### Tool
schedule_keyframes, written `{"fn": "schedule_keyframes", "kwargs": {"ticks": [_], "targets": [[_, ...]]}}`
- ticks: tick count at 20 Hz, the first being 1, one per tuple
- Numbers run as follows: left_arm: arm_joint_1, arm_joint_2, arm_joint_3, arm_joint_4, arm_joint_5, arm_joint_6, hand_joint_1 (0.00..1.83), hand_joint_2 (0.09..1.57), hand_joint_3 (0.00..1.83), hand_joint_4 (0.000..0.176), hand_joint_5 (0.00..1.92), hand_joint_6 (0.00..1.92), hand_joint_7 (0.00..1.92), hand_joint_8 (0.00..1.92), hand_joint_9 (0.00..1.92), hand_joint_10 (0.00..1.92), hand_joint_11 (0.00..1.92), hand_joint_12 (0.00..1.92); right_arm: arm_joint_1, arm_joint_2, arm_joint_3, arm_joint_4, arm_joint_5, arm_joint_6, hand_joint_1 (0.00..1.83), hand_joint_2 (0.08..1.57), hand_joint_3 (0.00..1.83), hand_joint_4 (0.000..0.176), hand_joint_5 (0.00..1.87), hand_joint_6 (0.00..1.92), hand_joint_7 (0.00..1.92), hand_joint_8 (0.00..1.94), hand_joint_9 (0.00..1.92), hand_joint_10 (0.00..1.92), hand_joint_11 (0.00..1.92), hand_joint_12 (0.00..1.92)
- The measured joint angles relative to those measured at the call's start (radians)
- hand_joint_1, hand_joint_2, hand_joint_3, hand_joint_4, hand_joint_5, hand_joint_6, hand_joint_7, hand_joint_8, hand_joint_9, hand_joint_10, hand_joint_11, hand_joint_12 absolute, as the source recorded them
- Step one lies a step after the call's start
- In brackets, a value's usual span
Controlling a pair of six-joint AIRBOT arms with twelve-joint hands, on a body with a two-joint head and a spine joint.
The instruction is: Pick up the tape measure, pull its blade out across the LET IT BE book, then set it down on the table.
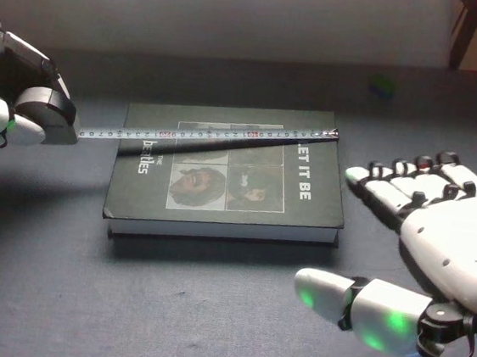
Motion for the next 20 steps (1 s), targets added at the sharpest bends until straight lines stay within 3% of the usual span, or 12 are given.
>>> {"fn": "schedule_keyframes", "kwargs": {"ticks": [10, 20], "targets": [[0.011, -0.002, 0.01, 0.058, -0.022, -0.038, 1.5, 1.06, 0.0, 0.0, 0.94, 0.89, 1.1, 0.58, 1.13, 0.77, 0.94, 1.4, -0.094, 0.0, -0.016, -0.135, 0.041, 0.012, 0.0, 1.03, 0.0, 0.0, 0.16, 0.0, 0.19, 0.0, 0.16, 0.0, 0.0, 0.65], [0.011, -0.002, 0.012, 0.058, -0.022, -0.038, 1.5, 1.06, 0.0, 0.0, 0.92, 0.91, 1.1, 0.59, 1.11, 0.8, 0.92, 1.42, -0.095, 0.0, -0.016, -0.135, 0.043, 0.013, 0.0, 1.05, 0.0, 0.0, 0.14, 0.0, 0.17, 0.0, 0.15, 0.0, 0.0, 0.61]]}}
